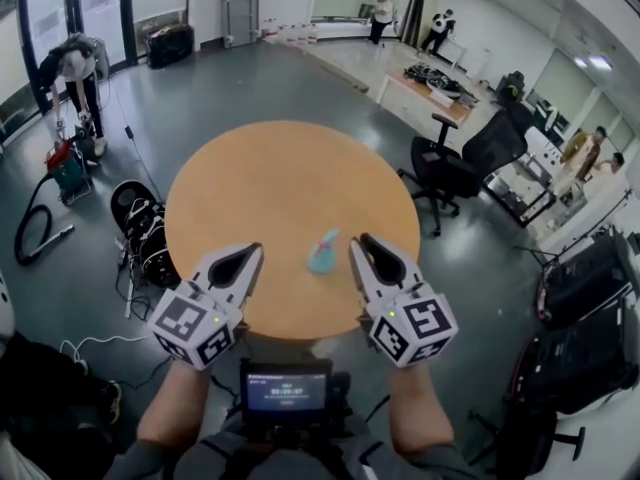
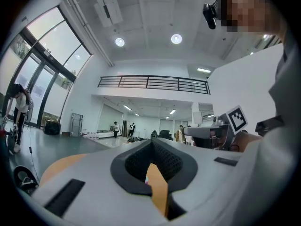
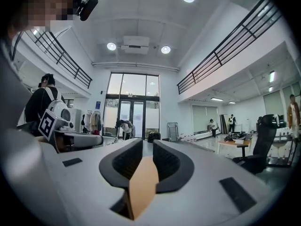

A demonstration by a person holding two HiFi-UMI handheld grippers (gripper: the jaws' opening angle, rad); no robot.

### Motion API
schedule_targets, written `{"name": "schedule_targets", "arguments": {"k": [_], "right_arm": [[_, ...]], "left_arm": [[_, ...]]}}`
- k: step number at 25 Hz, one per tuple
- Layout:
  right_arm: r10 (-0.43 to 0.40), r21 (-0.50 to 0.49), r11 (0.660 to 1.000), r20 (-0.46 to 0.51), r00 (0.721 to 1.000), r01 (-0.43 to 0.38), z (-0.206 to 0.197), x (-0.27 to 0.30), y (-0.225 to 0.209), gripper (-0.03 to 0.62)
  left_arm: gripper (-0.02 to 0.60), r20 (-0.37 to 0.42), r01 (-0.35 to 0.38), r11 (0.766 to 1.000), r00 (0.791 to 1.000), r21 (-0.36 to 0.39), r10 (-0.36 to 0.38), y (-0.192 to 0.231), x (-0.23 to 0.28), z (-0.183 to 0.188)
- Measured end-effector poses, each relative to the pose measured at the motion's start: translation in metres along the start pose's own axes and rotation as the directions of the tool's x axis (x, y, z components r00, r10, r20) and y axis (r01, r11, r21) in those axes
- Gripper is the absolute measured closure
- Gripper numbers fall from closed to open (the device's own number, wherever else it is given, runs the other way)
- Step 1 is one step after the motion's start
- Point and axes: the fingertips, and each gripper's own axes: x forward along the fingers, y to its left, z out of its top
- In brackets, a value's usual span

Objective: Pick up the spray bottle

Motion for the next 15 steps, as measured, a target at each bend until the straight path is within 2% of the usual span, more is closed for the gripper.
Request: {"name": "schedule_targets", "arguments": {"k": [3,6,9,12,15], "right_arm": [[0.048,0.019,0.999,-0.002,0.999,-0.048,-0.007,0.009,-0.01,0.51],[0.126,0.032,0.991,0.024,0.992,-0.126,-0.012,0.018,-0.013,0.444],[0.162,0.037,0.986,0.014,0.987,-0.162,-0.025,0.033,-0.014,0.398],[0.189,0.06,0.98,-0.009,0.982,-0.188,-0.043,0.044,-0.027,0.398],[0.203,0.068,0.977,-0.026,0.979,-0.201,-0.053,0.052,-0.037,0.372]], "left_arm": [[0.583,0.0,0.001,0.999,1.0,-0.037,-0.001,0.003,0.017,-0.006],[0.583,0.0,0.005,0.998,1.0,-0.058,-0.005,0.004,0.03,-0.01],[0.583,-0.049,-0.008,0.998,0.999,-0.06,0.005,0.012,0.037,-0.025],[0.583,-0.1,-0.013,0.996,0.995,-0.093,0.004,0.017,0.056,-0.047],[0.583,-0.12,-0.038,0.995,0.992,-0.088,0.027,0.025,0.07,-0.06]]}}
